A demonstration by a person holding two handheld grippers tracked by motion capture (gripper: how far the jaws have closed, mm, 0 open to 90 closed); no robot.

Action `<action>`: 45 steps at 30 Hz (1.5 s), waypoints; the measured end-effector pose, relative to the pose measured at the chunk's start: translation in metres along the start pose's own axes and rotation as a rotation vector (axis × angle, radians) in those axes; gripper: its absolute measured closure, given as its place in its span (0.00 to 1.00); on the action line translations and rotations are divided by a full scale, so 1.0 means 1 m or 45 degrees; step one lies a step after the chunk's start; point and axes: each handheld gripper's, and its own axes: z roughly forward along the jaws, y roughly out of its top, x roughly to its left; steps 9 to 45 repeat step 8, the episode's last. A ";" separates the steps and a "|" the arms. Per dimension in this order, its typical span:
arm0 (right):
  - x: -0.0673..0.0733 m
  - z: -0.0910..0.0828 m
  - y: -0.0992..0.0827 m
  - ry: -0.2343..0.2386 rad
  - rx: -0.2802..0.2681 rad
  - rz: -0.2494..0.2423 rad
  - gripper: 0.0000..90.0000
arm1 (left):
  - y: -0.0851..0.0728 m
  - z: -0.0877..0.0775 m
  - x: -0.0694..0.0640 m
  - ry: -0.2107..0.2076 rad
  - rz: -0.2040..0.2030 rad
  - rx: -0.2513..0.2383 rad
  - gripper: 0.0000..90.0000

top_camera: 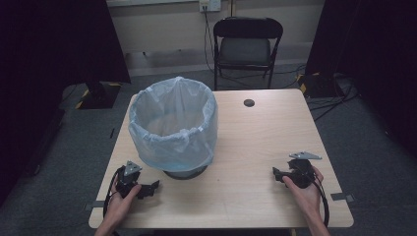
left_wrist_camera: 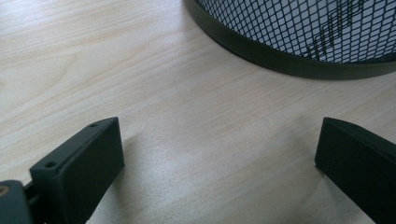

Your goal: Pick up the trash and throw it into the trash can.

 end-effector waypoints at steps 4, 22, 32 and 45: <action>0.000 0.002 -0.001 -0.053 -0.014 -0.011 0.19 | 0.000 0.000 0.000 0.000 0.000 0.000 0.01; 0.000 0.003 -0.005 -0.077 -0.057 -0.030 0.17 | 0.000 0.000 0.000 0.000 0.000 0.000 0.01; 0.000 0.003 -0.005 -0.077 -0.057 -0.030 0.17 | 0.000 0.000 0.000 0.000 0.000 0.000 0.01; 0.000 0.003 -0.005 -0.077 -0.057 -0.030 0.17 | 0.000 0.000 0.000 0.000 0.000 0.000 0.01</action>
